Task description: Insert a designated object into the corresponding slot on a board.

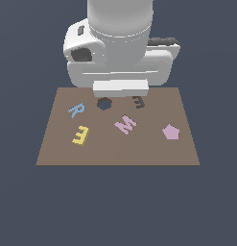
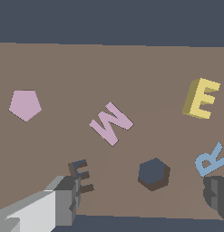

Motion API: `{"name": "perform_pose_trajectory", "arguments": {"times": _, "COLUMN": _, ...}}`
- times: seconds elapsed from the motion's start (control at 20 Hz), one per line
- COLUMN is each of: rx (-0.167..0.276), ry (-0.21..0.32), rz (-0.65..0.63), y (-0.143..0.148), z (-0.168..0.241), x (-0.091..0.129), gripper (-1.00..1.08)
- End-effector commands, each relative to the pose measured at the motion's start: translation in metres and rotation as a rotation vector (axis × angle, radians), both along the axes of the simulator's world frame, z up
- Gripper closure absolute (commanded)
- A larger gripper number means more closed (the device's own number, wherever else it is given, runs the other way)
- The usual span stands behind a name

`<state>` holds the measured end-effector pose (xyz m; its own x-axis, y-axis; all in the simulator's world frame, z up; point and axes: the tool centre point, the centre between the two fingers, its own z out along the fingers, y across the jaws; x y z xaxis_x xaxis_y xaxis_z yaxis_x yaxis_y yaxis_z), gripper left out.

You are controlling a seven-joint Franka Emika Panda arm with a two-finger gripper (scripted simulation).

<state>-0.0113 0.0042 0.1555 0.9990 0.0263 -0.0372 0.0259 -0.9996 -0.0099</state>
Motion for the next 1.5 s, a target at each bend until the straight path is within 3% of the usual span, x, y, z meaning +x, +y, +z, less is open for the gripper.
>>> {"name": "perform_pose_trajectory", "arguments": {"times": 0.0, "rx": 0.0, "ry": 0.0, "rz": 0.0, "y": 0.0, "z": 0.0, "x": 0.0, "gripper": -0.92}}
{"name": "perform_pose_trajectory", "arguments": {"times": 0.5, "rx": -0.004, "ry": -0.006, "rz": -0.048, "y": -0.019, "z": -0.019, "x": 0.014, "gripper": -0.92}}
{"name": "perform_pose_trajectory", "arguments": {"times": 1.05, "rx": -0.012, "ry": -0.025, "rz": -0.195, "y": -0.083, "z": -0.076, "x": 0.053, "gripper": -0.92}}
{"name": "perform_pose_trajectory", "arguments": {"times": 1.45, "rx": -0.014, "ry": -0.034, "rz": -0.265, "y": -0.114, "z": -0.101, "x": 0.069, "gripper": -0.92}}
